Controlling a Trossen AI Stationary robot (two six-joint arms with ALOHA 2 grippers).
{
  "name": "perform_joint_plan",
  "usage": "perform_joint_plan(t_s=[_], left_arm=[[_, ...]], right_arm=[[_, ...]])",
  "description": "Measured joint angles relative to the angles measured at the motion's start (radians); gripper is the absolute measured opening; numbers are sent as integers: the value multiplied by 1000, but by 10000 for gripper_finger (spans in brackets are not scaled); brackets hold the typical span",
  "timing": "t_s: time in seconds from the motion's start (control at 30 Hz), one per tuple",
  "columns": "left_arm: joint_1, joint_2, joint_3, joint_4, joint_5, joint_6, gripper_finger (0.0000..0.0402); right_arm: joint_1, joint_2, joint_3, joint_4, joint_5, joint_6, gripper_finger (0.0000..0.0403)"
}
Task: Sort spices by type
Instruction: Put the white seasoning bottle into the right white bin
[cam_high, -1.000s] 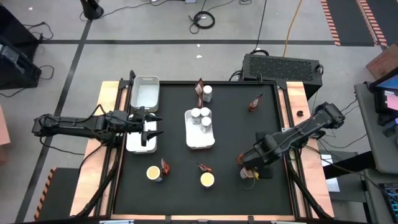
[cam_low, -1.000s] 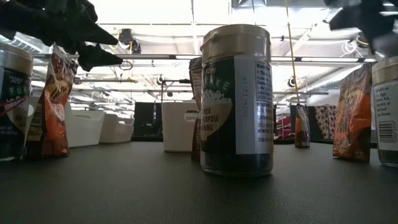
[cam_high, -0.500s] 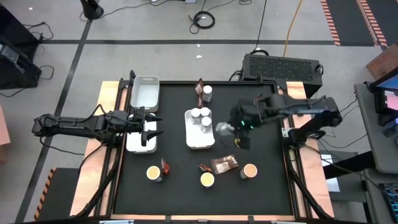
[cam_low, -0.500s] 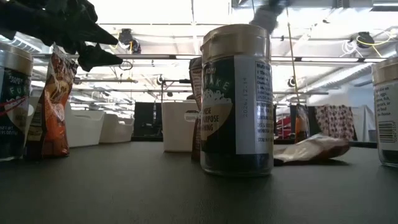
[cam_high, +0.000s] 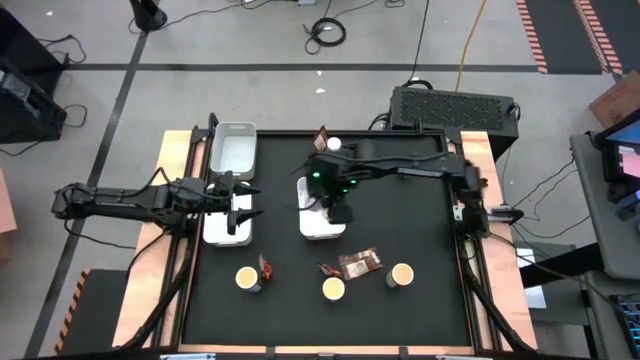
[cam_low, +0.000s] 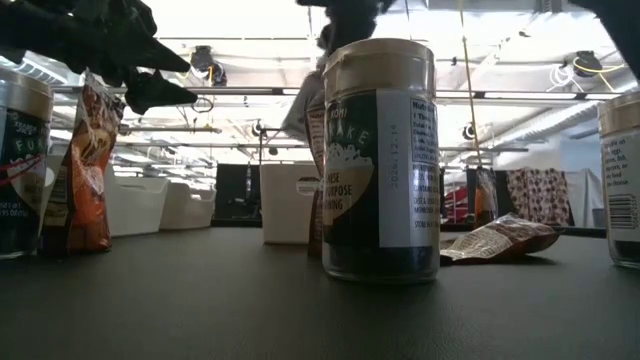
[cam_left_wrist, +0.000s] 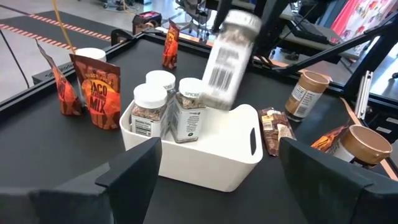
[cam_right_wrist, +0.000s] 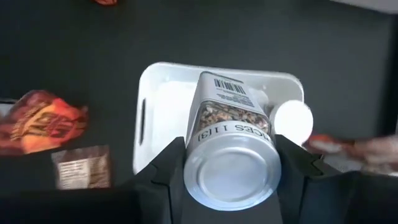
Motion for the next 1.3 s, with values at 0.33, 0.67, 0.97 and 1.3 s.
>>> perform_joint_plan(t_s=[0.33,0.67,0.97,1.3], left_arm=[[0,0,0,-1,-2,49,327],[0,0,0,-11,-2,54,327],[0,0,0,-11,-2,73,327],[0,0,0,-9,-1,72,327]], right_arm=[[-29,228,182,-125,10,-31,137],[-57,311,183,-129,37,-23,137],[-72,308,183,-137,37,-16,176],[-85,305,183,-149,34,22,247]])
